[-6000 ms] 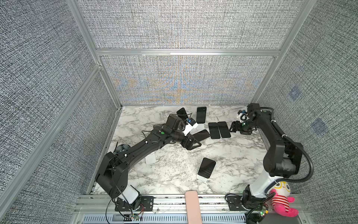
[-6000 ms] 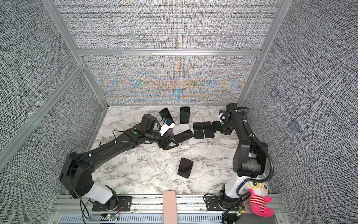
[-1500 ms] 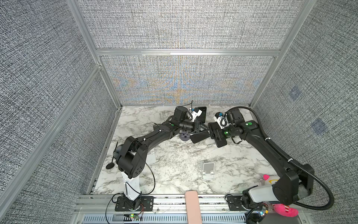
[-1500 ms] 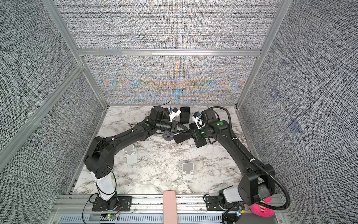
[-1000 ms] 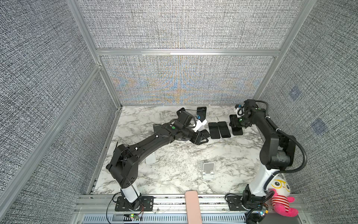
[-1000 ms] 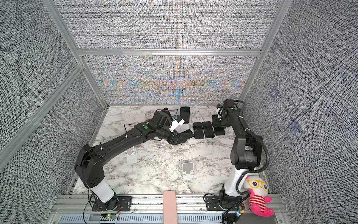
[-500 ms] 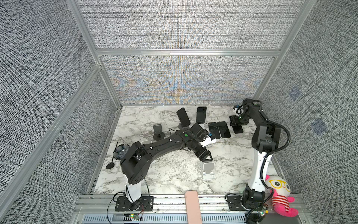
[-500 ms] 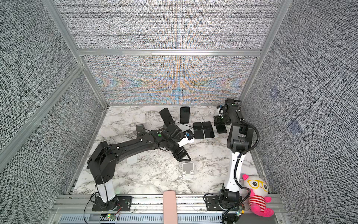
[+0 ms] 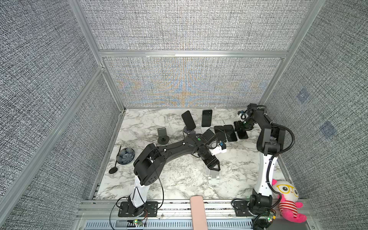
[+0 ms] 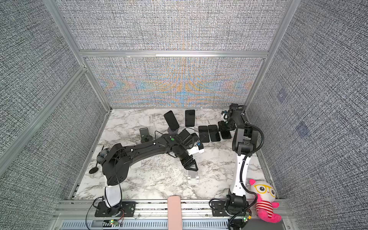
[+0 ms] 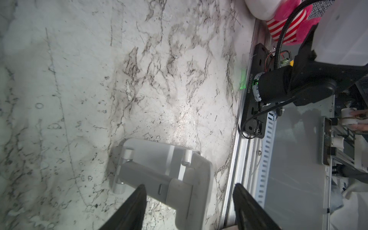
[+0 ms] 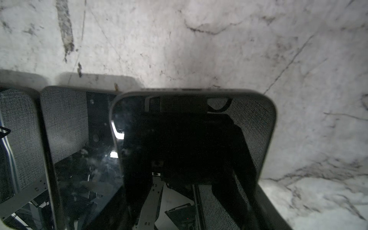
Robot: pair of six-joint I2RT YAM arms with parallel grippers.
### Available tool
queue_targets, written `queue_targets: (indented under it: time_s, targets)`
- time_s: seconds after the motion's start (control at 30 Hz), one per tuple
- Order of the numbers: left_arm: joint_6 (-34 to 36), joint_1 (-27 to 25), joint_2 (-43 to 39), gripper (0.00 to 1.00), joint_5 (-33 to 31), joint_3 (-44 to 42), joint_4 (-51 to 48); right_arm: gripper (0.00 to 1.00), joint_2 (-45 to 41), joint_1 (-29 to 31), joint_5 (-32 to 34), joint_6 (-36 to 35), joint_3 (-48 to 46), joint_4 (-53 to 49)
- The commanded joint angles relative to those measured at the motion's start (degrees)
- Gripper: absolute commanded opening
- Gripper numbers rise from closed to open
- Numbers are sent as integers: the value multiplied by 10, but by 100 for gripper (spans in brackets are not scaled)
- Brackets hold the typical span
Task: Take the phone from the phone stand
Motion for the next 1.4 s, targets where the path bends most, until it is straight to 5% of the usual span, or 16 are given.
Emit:
queue_targets:
  time_s: [0.0, 0.23, 0.47, 0.7, 0.93, 1.2, 1.37]
  targets:
    - [10, 0, 1, 58, 1, 8, -17, 58, 0, 0, -21, 6, -2, -14]
    - [19, 0, 21, 20, -15, 31, -51, 71, -16, -6, -32, 17, -9, -15]
    - [21, 0, 18, 0, -15, 51, -72, 73, -32, -14, -39, 15, 1, -33]
    - [18, 0, 7, 0, -13, 65, -83, 73, -111, -32, -39, 48, -15, -36]
    - [27, 7, -34, 0, -59, 69, -124, 72, -252, -14, -78, 107, -153, 25]
    - [-22, 88, -119, 0, -99, -39, -105, 60, -367, 128, -52, 184, -323, 121]
    - [-62, 160, -161, 0, -136, -86, -95, 45, -374, 237, -41, 256, -387, 215]
